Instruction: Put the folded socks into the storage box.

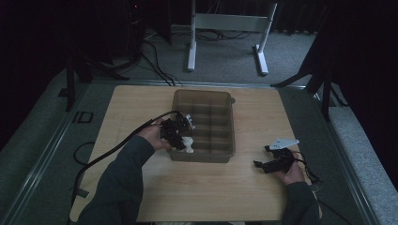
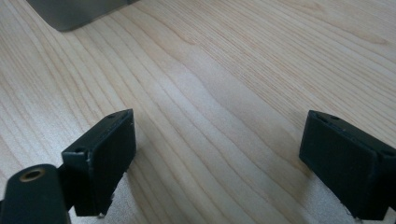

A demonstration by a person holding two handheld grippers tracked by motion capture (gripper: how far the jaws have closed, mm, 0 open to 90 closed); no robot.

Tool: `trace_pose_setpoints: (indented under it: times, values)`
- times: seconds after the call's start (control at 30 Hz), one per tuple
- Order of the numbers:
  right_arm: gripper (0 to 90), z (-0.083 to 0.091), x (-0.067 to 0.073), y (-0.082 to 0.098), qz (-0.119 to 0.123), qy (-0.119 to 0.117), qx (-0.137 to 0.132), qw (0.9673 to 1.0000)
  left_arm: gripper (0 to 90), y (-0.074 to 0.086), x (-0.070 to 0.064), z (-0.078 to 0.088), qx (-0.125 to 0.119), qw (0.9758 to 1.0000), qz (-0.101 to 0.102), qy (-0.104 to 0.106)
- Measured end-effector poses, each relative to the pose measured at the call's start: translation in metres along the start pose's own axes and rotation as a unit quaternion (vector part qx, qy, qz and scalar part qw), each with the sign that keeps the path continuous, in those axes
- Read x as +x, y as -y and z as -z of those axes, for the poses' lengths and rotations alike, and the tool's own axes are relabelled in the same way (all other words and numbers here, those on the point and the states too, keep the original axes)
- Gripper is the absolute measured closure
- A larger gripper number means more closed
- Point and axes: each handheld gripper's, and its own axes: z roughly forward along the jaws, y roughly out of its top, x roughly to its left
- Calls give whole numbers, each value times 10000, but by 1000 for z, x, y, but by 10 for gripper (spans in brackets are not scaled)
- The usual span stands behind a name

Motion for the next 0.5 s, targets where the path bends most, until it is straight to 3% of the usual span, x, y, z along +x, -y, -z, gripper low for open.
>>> trace_pose_setpoints:
  times: [0.07, 0.1, 0.23, 0.4, 0.5]
  values:
    - [104, 0, 0, 0, -1, 0, -1, 10000, 639, 0, 0, 1, -79, 10000, -12, 28]
    - [103, 0, 0, 0, -6, 0, 1, 10000, 644, -2, -1, 2, -336, 9994, 32, 41]
    - [103, 0, 0, 0, -1, 0, 1, 10000, 653, -5, 1, -2, -453, 9989, 104, 55]
    - [103, 0, 0, 0, -2, 0, 0, 10000, 678, -7, 2, -10, -479, 9987, 153, 57]
    - [103, 0, 0, 0, 0, -1, 0, 10000, 726, -8, 1, -15, -320, 9995, 84, 13]
